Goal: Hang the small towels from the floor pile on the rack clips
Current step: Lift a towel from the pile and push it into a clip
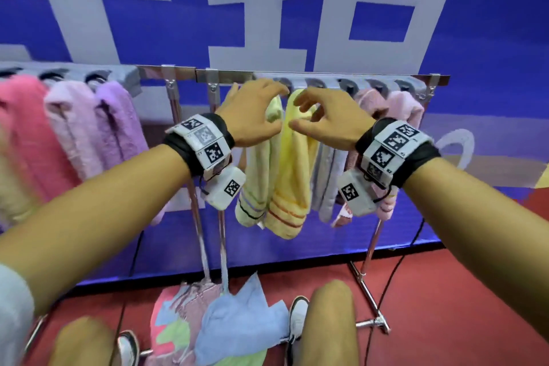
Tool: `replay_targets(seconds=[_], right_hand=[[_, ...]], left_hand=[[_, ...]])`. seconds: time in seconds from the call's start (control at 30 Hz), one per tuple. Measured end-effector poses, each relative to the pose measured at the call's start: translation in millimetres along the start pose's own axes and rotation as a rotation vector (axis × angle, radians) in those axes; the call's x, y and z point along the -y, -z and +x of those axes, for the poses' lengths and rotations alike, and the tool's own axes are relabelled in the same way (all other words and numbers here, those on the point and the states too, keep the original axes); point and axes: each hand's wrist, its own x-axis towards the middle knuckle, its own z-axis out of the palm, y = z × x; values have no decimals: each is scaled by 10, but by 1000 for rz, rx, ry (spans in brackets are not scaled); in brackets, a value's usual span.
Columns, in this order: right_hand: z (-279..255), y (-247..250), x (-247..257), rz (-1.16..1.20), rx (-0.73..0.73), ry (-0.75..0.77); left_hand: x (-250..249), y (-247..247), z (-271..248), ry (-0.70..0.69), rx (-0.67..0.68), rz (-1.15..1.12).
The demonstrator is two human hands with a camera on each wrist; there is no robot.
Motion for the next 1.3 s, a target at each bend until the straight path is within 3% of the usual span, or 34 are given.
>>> replay_targets(seconds=[0.23, 0.43, 0.57, 0.87, 1.07, 1.3], right_hand=[[-12, -943, 615, 7, 218, 59], [-83, -1824, 814, 2, 427, 60], [-63, -2354, 827, 13, 534, 33], [-167, -3315, 648, 56, 699, -28], [-423, -3916, 353, 39, 751, -82], [-625, -4529, 9, 28, 858, -144]], left_hand=[[638, -74, -1069, 127, 146, 149], [1180, -486, -1901, 247, 341, 29], [1459, -757, -2272, 299, 391, -28], [1848, -1269, -2801, 497, 472, -100], [2144, -1738, -3272, 702, 664, -11], [2373, -2220, -3582, 730, 647, 82]])
